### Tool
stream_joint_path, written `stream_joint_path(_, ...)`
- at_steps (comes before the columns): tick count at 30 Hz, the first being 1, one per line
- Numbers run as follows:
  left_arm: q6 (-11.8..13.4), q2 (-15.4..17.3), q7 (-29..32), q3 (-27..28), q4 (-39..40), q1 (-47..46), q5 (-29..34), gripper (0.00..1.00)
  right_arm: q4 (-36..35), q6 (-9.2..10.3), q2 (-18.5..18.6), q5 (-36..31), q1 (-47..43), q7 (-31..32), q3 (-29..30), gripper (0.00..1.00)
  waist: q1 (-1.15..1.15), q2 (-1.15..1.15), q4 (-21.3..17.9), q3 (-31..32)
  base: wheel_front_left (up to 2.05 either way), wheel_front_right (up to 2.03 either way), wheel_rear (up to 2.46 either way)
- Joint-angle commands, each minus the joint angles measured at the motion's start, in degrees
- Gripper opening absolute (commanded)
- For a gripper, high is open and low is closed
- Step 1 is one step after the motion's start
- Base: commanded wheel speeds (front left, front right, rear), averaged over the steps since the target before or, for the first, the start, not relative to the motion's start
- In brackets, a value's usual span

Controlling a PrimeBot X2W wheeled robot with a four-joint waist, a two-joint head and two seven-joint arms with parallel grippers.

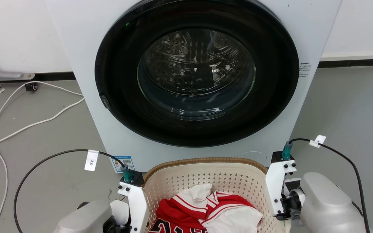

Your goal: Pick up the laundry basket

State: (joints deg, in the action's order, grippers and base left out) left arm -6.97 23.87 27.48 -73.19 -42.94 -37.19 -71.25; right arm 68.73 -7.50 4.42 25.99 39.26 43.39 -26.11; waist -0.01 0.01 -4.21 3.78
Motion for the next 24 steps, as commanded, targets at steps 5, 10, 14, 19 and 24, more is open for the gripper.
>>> stream_joint_path(5, -0.9, 0.43, -0.32, -0.08, 0.55, -0.53, 0.52, 0.0, 0.34, 0.01, 1.76, 0.63, -0.53, 0.55, -1.28, 0.0, 0.01, -0.01, -0.08, 0.17, 0.0, 0.0, 0.0)
stream_joint_path(10, -0.9, 0.46, 0.04, -0.09, 0.47, -0.46, 0.44, 0.0, 0.82, 0.01, 2.1, 1.18, 0.01, 0.36, -1.42, 0.0, 0.01, -0.01, -0.07, 0.24, 0.0, 0.0, 0.0)
stream_joint_path(14, -0.9, 0.33, 0.1, -0.11, 0.32, -0.47, 0.33, 0.0, 1.11, 0.01, 2.06, 1.52, 0.21, 0.25, -1.49, 0.0, 0.01, -0.01, -0.01, 0.21, 0.0, 0.0, 0.0)
stream_joint_path(19, -0.9, 0.22, 0.16, -0.12, 0.09, -0.47, 0.33, 0.0, 1.42, 0.01, 1.7, 1.86, 0.54, 0.24, -1.86, 0.0, 0.01, -0.01, -0.07, 0.12, 0.0, 0.0, 0.0)
stream_joint_path(24, -0.9, 0.39, 0.16, -0.14, 0.07, -0.47, 0.36, 0.0, 1.59, 0.01, 1.39, 2.25, 0.59, 0.13, -2.22, 0.0, 0.01, -0.01, -0.15, 0.09, 0.0, 0.0, 0.0)
